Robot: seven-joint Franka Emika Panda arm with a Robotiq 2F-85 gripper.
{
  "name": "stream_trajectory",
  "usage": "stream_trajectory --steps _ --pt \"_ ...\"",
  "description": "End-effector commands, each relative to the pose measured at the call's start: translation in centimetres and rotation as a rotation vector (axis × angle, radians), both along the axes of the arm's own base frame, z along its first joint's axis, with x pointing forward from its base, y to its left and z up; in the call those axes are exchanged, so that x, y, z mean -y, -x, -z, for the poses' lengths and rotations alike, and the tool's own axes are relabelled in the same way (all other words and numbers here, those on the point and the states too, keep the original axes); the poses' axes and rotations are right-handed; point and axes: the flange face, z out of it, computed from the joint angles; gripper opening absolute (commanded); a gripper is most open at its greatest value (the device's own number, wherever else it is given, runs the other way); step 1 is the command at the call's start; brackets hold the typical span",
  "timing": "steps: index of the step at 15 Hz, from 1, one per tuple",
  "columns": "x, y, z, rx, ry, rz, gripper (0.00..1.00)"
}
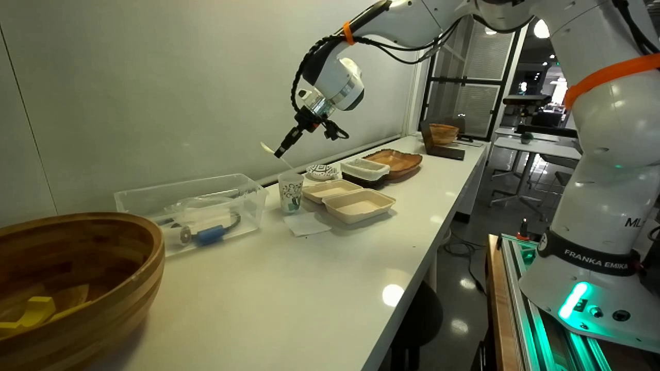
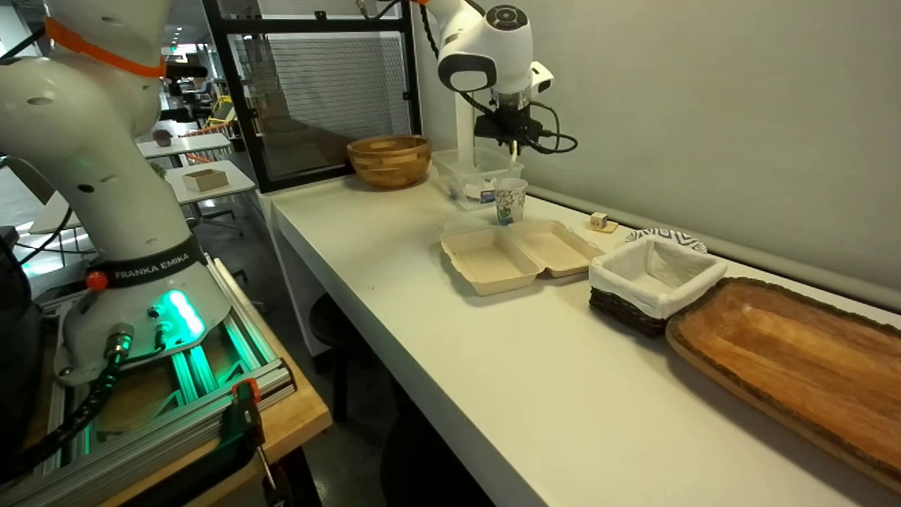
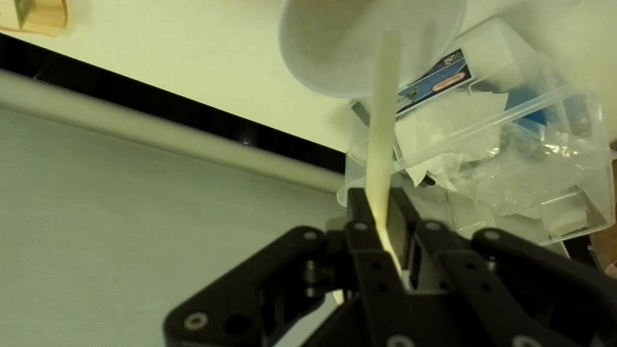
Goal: Pick up the spoon from the bowl and put it in the cup
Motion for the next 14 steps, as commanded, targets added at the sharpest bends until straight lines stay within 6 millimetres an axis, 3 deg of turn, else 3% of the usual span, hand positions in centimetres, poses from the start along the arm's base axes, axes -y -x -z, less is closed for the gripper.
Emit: stream_trajectory --steps 1,12,13,14 --pt "0.6 0.9 1.6 0.053 0.003 0.004 0.04" --pt "1.7 3.0 7.5 0.063 0.018 -0.011 0.04" --pt "1.7 3.3 7.7 0.048 0.021 -0.007 0.4" --pt "1.5 3.7 7.6 0.033 0.022 0.0 0.42"
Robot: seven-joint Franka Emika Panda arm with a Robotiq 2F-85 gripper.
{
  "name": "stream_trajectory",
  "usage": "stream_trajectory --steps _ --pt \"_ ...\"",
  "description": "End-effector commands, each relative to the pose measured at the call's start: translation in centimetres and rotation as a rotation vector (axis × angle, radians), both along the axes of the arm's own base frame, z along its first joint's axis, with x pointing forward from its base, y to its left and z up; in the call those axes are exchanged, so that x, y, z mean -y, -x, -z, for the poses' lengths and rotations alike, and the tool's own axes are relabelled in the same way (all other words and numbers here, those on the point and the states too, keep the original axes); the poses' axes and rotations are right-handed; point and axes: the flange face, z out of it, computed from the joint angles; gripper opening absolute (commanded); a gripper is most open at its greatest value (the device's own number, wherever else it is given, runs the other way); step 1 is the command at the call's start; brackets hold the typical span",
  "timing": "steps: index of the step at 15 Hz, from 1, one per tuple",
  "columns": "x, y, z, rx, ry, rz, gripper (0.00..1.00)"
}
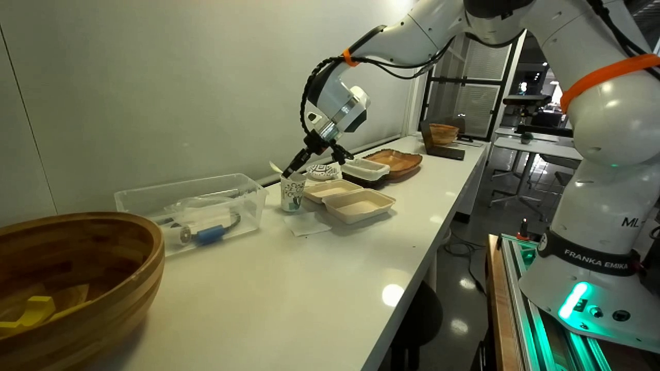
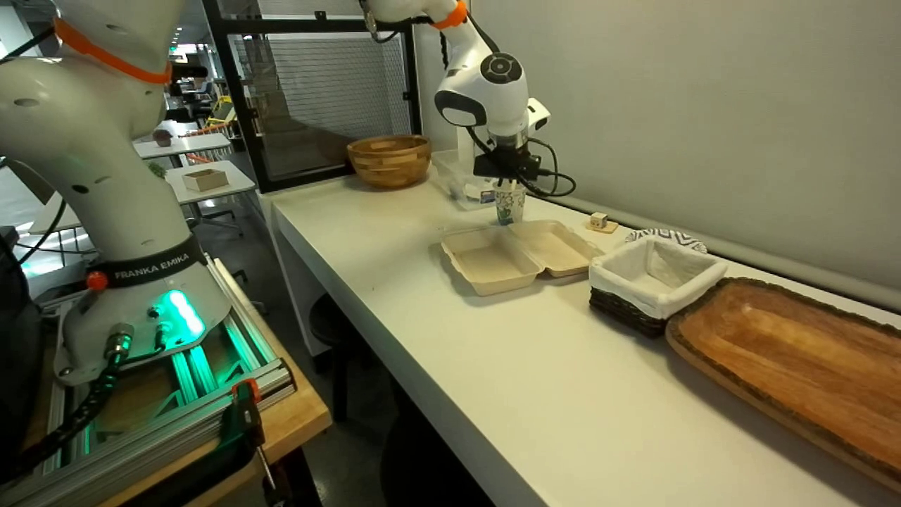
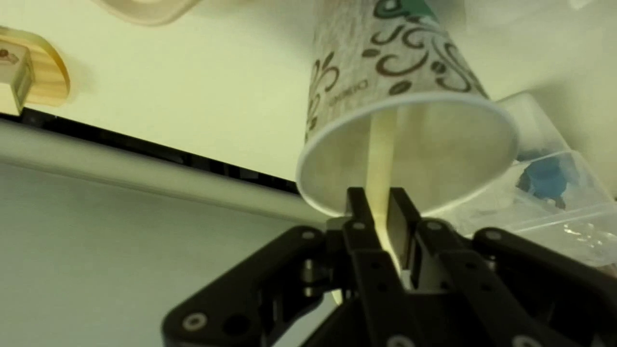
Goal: Pick up the spoon from the bowl and put it in the cup
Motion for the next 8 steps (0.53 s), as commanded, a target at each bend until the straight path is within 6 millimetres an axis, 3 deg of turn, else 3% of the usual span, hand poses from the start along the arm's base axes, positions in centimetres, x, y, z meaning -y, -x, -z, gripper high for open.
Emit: stream_trajectory --steps 1,4,6,8 --pt "-0.5 1.3 -0.6 -0.017 0.01 0.019 0.47" --pt "-1.4 2.1 -4.2 -0.021 -0.008 0.038 0.69" --pt "-1.9 2.9 -7.6 -0.031 -0.007 0.074 0.85" --pt "-2.0 4.6 -10.6 -0.085 0.001 0.119 0.99"
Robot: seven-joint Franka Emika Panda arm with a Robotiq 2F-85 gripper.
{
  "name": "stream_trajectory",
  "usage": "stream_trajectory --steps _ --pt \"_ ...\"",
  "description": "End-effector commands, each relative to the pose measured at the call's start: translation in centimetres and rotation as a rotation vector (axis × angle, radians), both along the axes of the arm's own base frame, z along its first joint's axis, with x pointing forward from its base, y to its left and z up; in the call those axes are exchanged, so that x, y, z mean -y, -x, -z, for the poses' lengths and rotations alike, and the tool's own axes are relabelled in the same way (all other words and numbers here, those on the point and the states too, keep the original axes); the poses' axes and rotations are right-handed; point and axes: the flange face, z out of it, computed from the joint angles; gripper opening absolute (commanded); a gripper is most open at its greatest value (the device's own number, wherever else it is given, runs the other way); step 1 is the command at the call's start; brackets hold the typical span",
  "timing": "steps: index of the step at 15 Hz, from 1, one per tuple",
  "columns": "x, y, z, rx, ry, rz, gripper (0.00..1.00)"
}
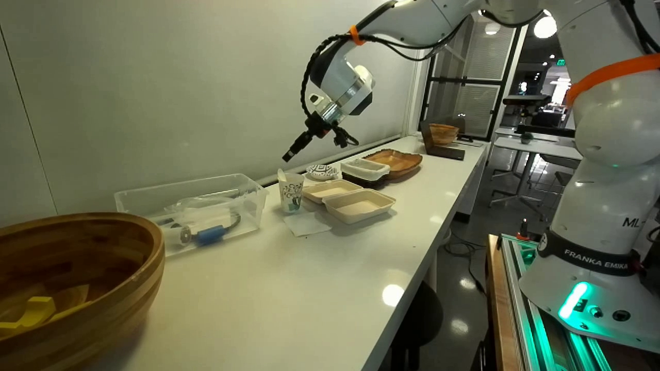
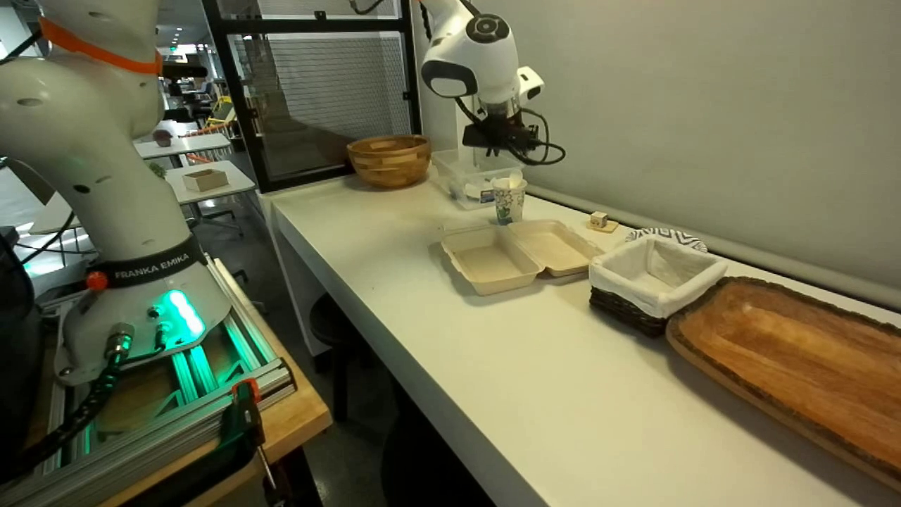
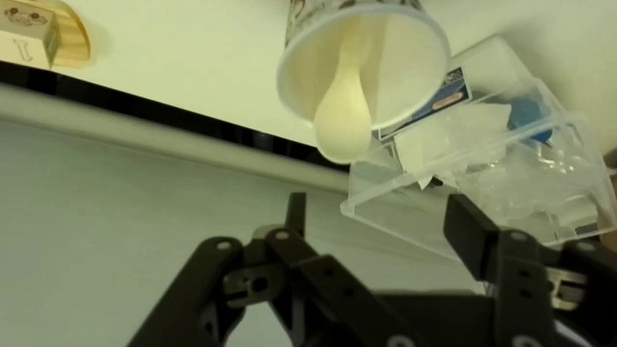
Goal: Pick up the spoon from the bowl and put it in the cup
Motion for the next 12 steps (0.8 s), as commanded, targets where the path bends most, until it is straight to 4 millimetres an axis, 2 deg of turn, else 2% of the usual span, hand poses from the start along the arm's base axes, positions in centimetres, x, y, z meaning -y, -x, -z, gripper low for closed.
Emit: stream_trajectory --steps 1,7,8,9,12 --pt "-0.2 5.4 -5.1 -0.137 -0.003 0.073 1.0" --pt "2.3 11.4 -11.8 -0.35 0.135 0.17 1.0" --pt "3.0 11.8 -12.8 -0.397 0.162 0.18 0.99" --pt "3.1 9.9 -11.6 -0.328 0.138 0.149 0.99" --pt "3.6 11.3 -13.4 -0.367 0.155 0.175 1.0"
